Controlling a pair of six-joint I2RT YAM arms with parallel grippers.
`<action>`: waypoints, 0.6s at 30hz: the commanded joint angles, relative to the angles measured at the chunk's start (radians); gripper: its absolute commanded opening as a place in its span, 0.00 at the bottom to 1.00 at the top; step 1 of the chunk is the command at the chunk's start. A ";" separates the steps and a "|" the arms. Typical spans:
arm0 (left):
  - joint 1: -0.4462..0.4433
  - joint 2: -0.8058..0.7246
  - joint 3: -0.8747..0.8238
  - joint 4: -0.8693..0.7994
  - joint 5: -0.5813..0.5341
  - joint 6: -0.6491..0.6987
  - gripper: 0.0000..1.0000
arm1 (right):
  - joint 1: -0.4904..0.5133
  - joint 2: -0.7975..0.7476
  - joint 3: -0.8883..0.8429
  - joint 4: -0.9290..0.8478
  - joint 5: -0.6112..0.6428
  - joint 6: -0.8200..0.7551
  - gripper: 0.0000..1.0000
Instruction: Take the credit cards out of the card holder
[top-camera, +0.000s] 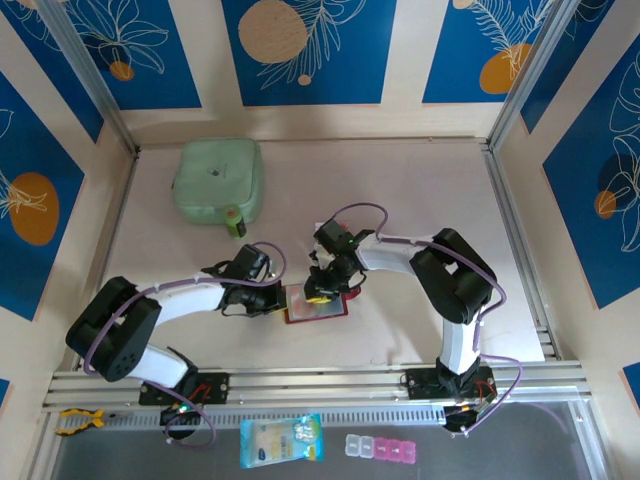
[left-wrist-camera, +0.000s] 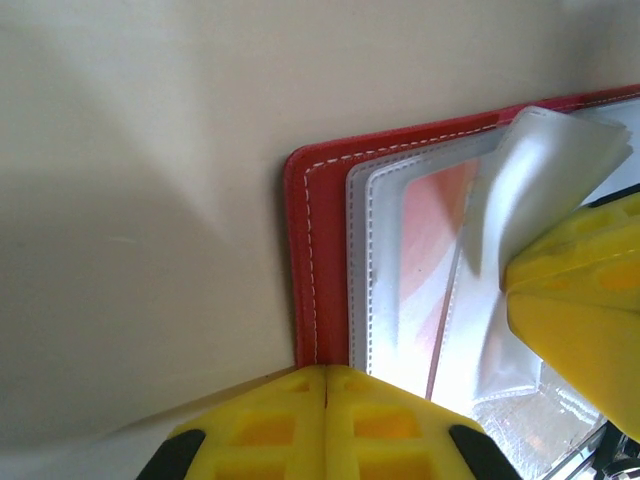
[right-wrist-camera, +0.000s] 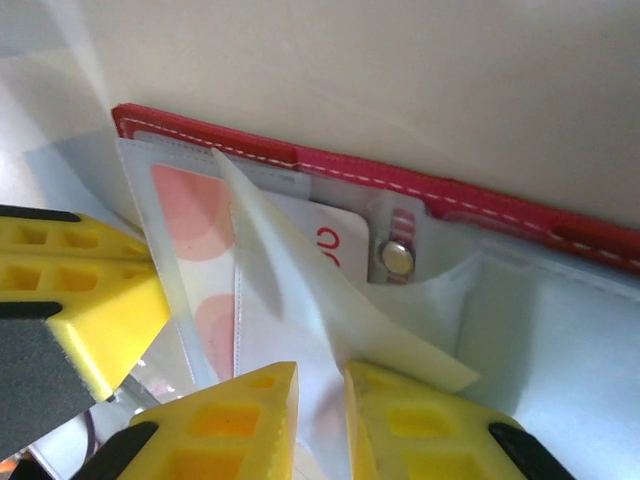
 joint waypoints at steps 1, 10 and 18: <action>0.000 -0.037 0.030 -0.033 -0.010 0.015 0.06 | -0.009 -0.018 -0.045 0.050 -0.083 -0.043 0.19; -0.001 -0.086 0.069 -0.032 0.003 -0.013 0.14 | -0.041 -0.012 -0.124 0.160 -0.172 -0.074 0.15; -0.006 -0.022 0.083 0.027 0.051 -0.043 0.25 | -0.087 -0.006 -0.188 0.266 -0.245 -0.082 0.11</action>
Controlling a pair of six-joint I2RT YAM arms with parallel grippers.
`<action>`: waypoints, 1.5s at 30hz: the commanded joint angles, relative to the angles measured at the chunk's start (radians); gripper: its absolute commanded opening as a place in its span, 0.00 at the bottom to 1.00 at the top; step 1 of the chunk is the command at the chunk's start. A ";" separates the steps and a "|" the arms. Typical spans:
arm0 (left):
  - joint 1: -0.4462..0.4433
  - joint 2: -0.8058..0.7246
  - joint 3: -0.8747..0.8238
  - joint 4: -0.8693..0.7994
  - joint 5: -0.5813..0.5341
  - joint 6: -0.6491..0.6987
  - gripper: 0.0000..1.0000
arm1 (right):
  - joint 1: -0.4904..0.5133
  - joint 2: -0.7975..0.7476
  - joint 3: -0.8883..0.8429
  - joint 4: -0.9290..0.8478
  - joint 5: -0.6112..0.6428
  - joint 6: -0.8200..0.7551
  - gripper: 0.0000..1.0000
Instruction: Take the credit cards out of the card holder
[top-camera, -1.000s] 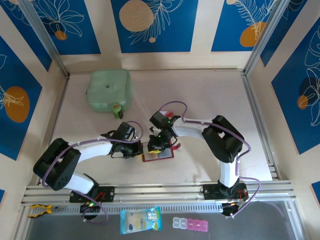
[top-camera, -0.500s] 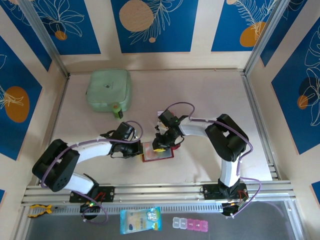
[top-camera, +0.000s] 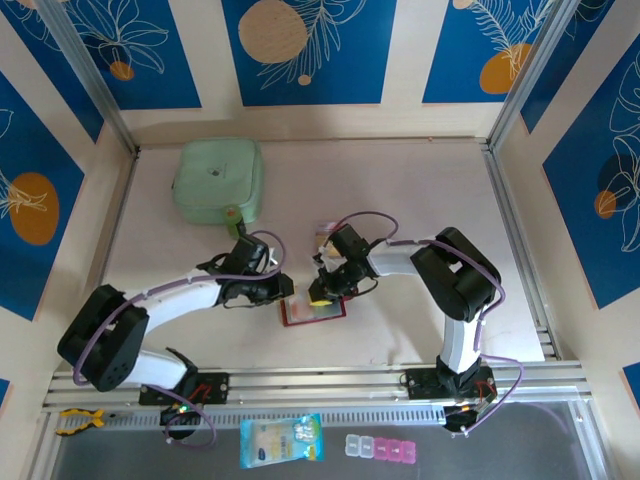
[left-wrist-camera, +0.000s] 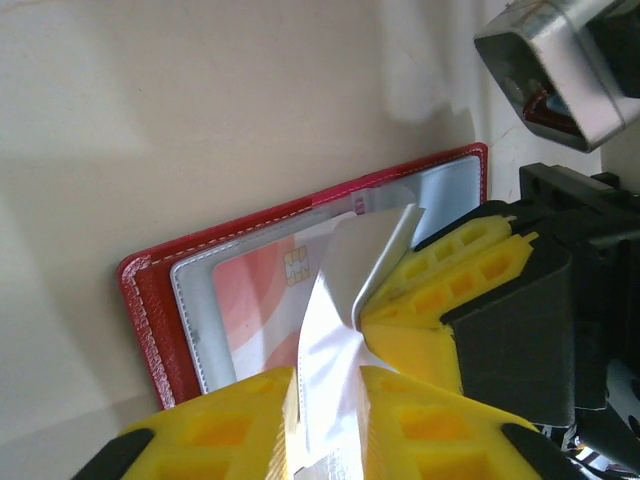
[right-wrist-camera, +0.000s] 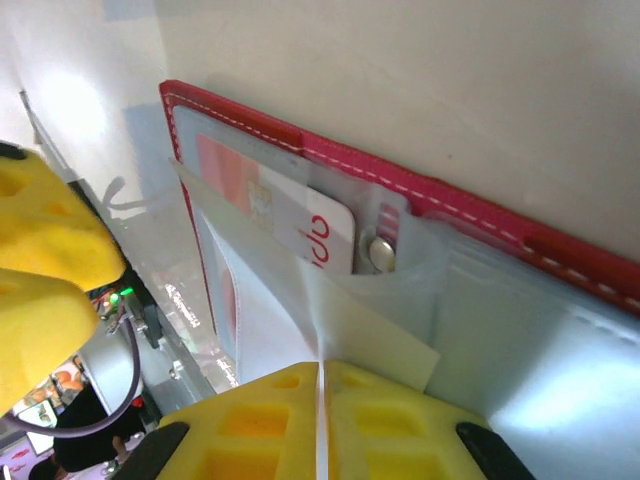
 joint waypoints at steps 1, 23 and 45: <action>-0.006 0.035 0.022 0.027 0.039 -0.018 0.26 | -0.017 0.003 -0.035 0.020 -0.037 -0.015 0.11; -0.032 0.141 0.007 0.186 0.110 -0.103 0.23 | -0.049 -0.013 -0.075 0.082 -0.100 0.000 0.11; -0.096 0.115 0.112 0.121 0.110 -0.136 0.44 | -0.142 -0.389 -0.101 -0.115 0.061 0.013 0.14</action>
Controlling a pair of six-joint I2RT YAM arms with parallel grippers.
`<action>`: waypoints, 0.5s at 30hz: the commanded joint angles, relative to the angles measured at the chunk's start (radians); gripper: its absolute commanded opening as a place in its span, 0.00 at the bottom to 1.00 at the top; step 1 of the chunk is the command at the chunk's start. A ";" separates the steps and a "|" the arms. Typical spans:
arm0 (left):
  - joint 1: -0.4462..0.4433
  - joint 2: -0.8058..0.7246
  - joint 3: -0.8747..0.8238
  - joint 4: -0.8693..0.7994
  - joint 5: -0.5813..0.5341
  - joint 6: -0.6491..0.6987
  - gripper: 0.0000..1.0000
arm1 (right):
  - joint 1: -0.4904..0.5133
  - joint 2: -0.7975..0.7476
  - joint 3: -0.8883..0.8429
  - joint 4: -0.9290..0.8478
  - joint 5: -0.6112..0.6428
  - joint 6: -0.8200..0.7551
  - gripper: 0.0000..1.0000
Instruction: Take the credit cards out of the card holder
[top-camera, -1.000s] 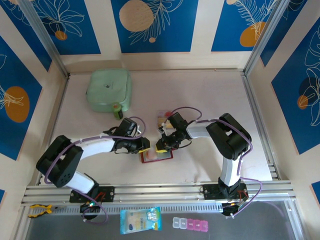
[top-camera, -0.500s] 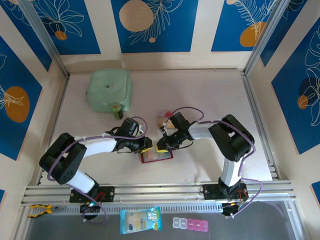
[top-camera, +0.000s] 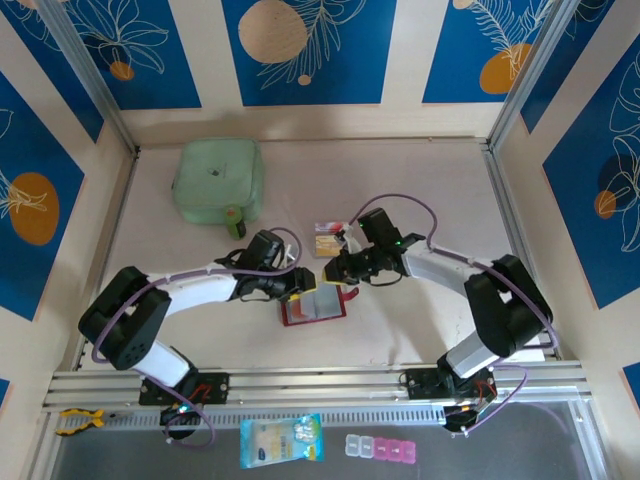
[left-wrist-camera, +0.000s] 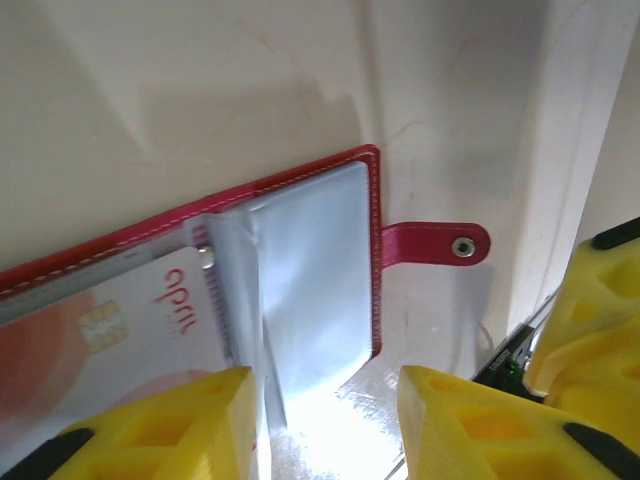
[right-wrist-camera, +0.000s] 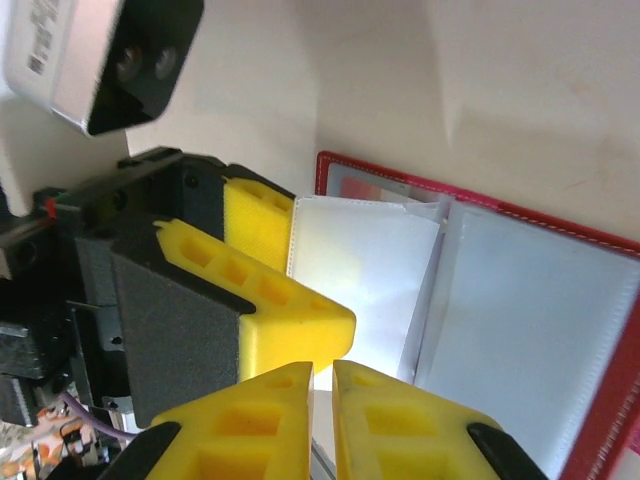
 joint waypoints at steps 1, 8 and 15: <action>-0.027 -0.009 0.047 -0.038 0.011 -0.007 0.45 | -0.027 -0.062 -0.026 -0.071 0.019 0.005 0.14; -0.076 0.074 0.127 -0.043 0.007 -0.013 0.47 | -0.080 -0.138 -0.040 -0.129 0.016 -0.016 0.17; -0.105 0.167 0.200 -0.023 0.018 -0.013 0.48 | -0.107 -0.175 -0.034 -0.189 0.021 -0.032 0.20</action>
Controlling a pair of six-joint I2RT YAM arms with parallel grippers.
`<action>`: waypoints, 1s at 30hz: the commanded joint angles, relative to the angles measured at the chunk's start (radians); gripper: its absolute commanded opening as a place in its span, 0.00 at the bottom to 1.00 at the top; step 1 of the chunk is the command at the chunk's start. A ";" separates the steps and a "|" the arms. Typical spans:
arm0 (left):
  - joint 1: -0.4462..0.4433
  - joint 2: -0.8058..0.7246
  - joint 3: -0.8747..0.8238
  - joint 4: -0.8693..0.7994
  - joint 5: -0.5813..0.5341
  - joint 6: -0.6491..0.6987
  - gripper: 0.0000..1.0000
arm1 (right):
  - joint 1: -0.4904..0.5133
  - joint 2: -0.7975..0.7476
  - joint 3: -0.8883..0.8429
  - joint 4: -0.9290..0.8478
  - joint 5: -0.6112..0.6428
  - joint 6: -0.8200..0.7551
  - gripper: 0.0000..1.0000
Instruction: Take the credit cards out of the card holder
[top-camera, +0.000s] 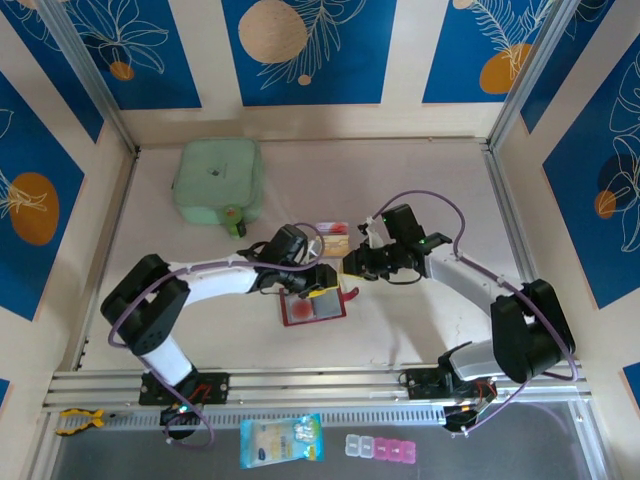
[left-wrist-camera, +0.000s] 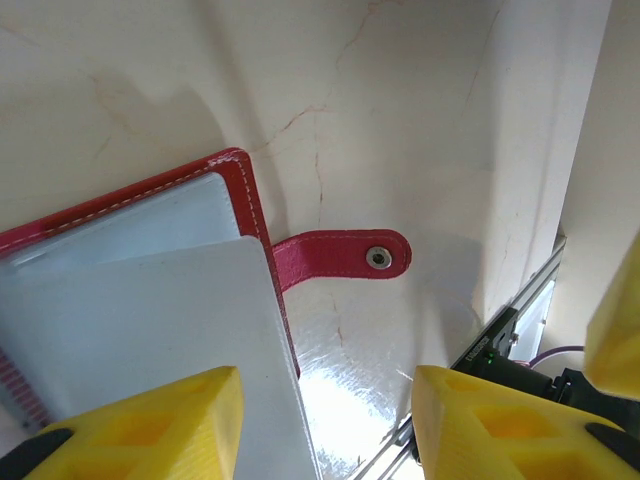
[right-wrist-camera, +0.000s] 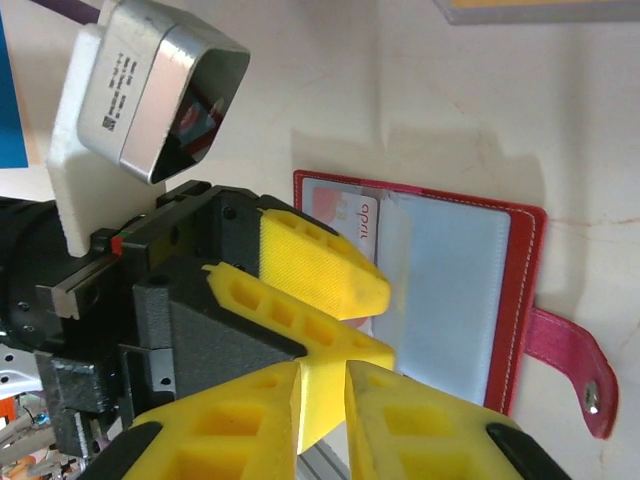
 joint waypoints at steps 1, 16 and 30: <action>-0.013 0.040 0.041 -0.002 0.021 -0.007 0.48 | -0.006 -0.034 -0.009 -0.059 -0.005 -0.019 0.20; 0.020 -0.005 0.005 -0.041 0.000 0.045 0.47 | 0.033 0.001 -0.042 0.008 -0.022 0.043 0.18; 0.111 -0.172 -0.147 -0.106 -0.049 0.091 0.39 | 0.182 0.182 0.060 0.040 0.022 0.077 0.15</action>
